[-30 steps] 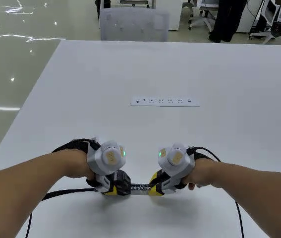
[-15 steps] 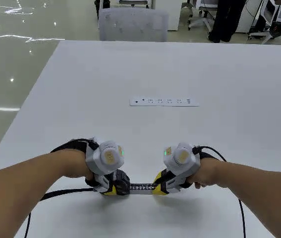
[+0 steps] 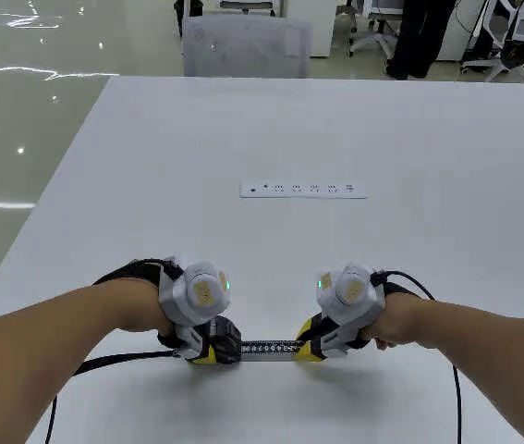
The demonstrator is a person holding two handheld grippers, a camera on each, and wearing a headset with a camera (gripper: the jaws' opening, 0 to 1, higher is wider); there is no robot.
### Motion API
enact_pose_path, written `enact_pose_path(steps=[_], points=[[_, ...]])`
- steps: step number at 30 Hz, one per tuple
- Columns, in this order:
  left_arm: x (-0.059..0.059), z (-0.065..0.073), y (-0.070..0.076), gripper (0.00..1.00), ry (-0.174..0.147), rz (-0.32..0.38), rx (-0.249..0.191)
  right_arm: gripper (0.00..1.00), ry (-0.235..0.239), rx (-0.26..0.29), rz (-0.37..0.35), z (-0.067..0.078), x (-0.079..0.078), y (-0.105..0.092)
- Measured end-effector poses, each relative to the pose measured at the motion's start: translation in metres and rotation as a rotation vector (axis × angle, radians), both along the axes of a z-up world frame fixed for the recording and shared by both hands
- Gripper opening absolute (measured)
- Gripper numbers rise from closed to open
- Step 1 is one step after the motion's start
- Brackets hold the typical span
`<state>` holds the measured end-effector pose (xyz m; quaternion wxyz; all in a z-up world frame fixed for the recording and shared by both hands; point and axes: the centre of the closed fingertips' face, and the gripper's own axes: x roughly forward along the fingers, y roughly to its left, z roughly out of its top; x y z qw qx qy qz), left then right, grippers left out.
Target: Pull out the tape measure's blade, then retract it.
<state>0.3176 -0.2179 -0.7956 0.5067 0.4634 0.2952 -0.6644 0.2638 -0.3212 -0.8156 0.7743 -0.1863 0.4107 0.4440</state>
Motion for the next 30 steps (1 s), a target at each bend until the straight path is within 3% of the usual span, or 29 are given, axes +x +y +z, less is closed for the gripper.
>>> enact_pose_path(steps=[30], points=[[0.000,0.000,-0.001,0.35,0.001,0.003,-0.005,0.12,0.010,-0.001,-0.035,-0.001,-0.012,-0.033]])
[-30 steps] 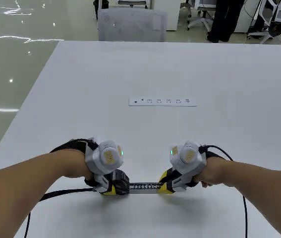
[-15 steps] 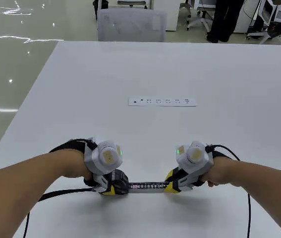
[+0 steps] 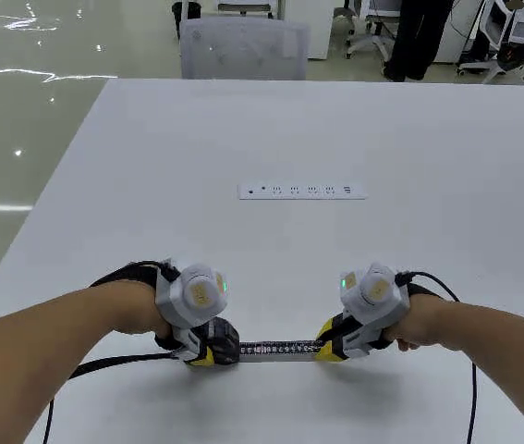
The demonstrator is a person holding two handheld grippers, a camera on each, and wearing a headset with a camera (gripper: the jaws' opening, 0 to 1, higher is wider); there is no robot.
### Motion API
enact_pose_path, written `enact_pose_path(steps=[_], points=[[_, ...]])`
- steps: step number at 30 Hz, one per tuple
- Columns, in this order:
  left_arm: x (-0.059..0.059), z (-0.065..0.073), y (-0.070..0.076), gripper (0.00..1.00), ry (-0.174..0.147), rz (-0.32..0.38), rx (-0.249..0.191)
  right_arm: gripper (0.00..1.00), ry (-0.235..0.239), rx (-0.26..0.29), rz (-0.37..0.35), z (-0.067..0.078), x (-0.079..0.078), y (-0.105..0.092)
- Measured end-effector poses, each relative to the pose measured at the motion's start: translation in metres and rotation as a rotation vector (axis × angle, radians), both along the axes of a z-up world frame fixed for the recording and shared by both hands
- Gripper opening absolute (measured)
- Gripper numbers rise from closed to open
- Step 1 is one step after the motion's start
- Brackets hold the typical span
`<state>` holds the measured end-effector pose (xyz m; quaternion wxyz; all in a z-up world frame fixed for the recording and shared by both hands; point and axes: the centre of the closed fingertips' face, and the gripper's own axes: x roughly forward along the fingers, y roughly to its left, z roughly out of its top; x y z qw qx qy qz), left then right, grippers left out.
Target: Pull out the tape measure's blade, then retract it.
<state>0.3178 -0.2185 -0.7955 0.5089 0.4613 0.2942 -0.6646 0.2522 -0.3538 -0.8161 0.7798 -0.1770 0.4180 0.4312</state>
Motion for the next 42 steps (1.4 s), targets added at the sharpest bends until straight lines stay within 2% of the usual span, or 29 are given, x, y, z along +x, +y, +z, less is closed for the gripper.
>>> enact_pose_path(steps=[25,36,42], points=[[0.001,-0.001,0.000,0.35,0.002,0.000,-0.003,0.12,0.010,-0.002,-0.023,0.000,-0.008,-0.020],[0.001,-0.001,0.000,0.35,0.004,0.003,-0.004,0.12,0.019,-0.013,-0.047,0.001,-0.018,-0.046],[0.001,-0.002,0.000,0.35,0.004,0.002,-0.002,0.12,0.019,-0.017,-0.047,0.001,-0.021,-0.049]])
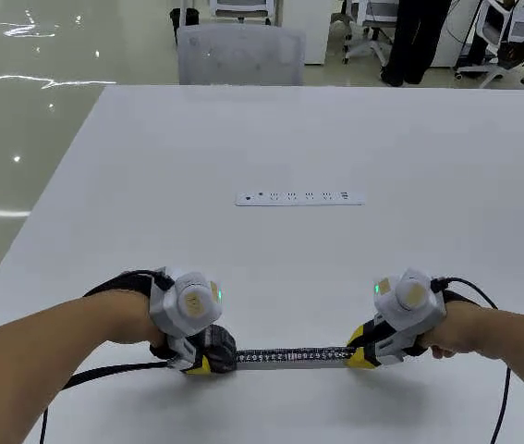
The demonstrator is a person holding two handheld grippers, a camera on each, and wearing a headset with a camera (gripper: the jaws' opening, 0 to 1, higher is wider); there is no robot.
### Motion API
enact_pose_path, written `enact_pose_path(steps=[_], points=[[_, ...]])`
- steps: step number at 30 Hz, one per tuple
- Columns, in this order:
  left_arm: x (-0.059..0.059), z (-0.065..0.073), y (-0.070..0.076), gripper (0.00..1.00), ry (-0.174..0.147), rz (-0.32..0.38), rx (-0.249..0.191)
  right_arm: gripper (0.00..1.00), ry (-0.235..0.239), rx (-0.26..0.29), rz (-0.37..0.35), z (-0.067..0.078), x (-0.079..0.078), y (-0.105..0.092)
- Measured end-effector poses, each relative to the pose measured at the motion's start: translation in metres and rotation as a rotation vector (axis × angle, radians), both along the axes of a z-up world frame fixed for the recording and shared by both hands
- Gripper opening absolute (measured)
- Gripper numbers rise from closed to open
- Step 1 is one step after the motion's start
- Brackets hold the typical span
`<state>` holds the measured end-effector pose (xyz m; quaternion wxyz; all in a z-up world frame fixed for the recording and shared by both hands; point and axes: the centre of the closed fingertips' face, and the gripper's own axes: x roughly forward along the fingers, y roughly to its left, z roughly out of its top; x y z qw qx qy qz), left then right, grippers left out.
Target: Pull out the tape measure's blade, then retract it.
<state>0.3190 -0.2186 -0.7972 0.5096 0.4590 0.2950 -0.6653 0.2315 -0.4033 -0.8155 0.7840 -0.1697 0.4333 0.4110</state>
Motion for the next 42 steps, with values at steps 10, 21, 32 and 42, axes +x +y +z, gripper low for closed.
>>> enact_pose_path(steps=[10,21,32,42], points=[[0.000,0.000,0.000,0.35,-0.002,0.002,0.002,0.12,0.004,-0.002,0.003,0.000,-0.002,-0.004],[0.000,0.000,0.000,0.35,0.002,0.005,0.004,0.12,0.002,0.007,-0.011,0.000,-0.006,-0.014],[0.001,-0.001,0.000,0.35,0.003,0.005,0.003,0.12,0.002,0.000,-0.007,-0.002,-0.007,-0.017],[0.002,-0.001,0.000,0.35,0.002,0.006,0.005,0.12,0.001,-0.001,-0.010,0.000,-0.009,-0.025]])
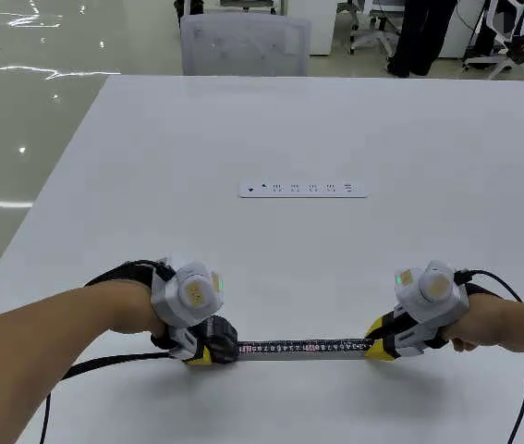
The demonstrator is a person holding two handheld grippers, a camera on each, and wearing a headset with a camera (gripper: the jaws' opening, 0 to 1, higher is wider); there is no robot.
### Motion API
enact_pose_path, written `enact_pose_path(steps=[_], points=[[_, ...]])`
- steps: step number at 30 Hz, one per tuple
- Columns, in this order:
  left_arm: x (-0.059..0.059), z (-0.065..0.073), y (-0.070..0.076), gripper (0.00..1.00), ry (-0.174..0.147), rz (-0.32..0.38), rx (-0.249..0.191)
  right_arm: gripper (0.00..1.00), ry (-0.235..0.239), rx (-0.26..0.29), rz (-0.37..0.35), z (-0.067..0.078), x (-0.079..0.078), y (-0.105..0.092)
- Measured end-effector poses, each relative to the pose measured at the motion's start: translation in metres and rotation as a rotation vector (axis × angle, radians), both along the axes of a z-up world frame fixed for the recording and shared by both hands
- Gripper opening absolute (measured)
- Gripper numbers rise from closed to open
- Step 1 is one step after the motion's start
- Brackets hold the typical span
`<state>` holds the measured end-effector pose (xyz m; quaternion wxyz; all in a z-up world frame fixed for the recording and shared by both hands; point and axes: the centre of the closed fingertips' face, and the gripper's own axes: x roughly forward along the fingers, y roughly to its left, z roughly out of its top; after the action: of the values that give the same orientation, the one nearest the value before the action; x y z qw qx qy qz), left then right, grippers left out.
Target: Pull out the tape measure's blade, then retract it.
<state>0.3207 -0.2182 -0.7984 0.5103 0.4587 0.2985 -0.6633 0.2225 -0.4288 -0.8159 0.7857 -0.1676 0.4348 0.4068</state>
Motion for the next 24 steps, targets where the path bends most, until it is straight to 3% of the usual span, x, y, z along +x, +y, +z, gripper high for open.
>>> enact_pose_path(steps=[24], points=[[0.000,-0.001,0.001,0.35,-0.006,0.000,0.014,0.12,-0.004,-0.002,-0.023,0.002,-0.009,-0.015]])
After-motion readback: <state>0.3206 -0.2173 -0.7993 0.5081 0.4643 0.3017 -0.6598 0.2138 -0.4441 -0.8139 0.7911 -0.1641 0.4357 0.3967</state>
